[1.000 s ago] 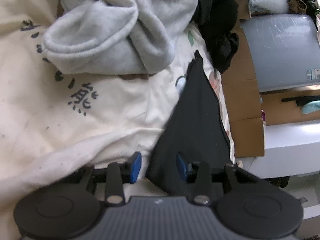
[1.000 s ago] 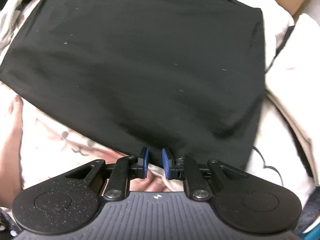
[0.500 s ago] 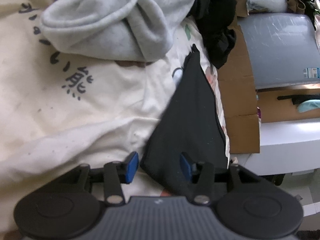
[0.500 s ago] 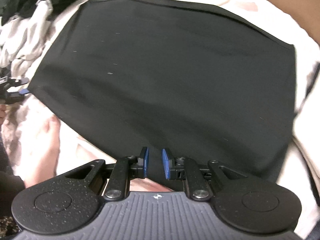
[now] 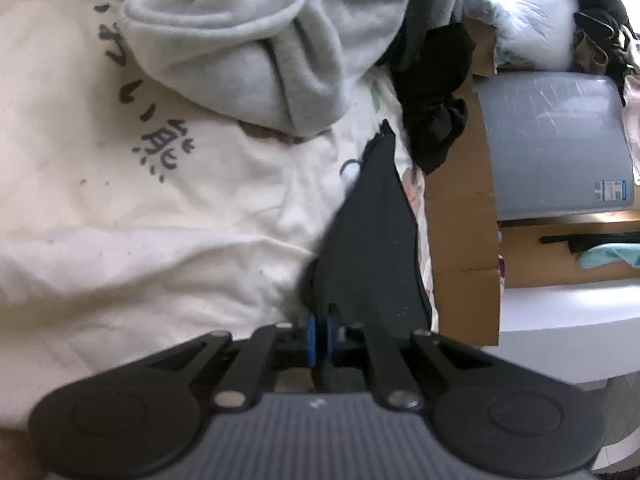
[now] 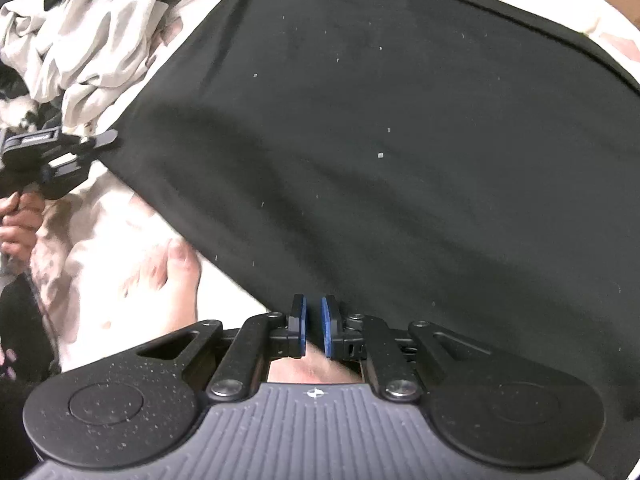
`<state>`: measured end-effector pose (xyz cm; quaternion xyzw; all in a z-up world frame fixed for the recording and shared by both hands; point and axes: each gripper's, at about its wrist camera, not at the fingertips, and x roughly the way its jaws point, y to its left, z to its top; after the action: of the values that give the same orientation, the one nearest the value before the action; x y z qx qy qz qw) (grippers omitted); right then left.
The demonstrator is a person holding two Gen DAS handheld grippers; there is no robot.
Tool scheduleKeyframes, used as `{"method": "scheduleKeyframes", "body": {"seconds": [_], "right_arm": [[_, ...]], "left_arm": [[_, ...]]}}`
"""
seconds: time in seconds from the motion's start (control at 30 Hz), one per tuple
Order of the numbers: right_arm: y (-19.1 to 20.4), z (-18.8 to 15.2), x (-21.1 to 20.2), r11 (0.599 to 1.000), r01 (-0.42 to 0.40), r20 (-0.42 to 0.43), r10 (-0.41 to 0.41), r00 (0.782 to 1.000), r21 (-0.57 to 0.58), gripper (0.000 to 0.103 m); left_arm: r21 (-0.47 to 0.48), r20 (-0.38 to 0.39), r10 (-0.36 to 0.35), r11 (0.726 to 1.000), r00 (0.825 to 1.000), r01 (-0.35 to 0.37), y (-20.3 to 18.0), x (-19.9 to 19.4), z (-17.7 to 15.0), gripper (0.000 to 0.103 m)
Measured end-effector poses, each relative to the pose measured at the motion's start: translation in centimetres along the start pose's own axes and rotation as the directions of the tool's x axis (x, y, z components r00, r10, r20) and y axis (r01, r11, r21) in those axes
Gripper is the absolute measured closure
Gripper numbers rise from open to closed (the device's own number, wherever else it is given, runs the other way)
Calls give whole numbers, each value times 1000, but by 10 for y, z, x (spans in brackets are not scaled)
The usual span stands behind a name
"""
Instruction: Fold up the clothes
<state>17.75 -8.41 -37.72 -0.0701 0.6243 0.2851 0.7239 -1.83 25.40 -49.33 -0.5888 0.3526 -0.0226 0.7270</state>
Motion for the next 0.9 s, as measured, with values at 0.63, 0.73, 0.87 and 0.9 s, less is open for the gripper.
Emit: {"method": "scheduleKeyframes", "body": {"seconds": [0.63, 0.73, 0.87, 0.9], "right_arm": [[-53, 52, 14, 984, 98, 112, -115, 987, 150, 91], [-59, 62, 17, 983, 100, 125, -120, 985, 155, 91], [-72, 81, 18, 978, 111, 155, -139, 978, 176, 91], [-76, 85, 19, 976, 115, 160, -145, 976, 183, 91]], "left_arm": [[-18, -1, 26, 999, 1000, -26, 5, 5, 1, 94], [-22, -5, 34, 999, 999, -34, 7, 5, 1, 91], [-29, -7, 22, 999, 1000, -22, 7, 2, 0, 88], [-22, -9, 22, 1000, 1000, -23, 6, 2, 0, 88]]}}
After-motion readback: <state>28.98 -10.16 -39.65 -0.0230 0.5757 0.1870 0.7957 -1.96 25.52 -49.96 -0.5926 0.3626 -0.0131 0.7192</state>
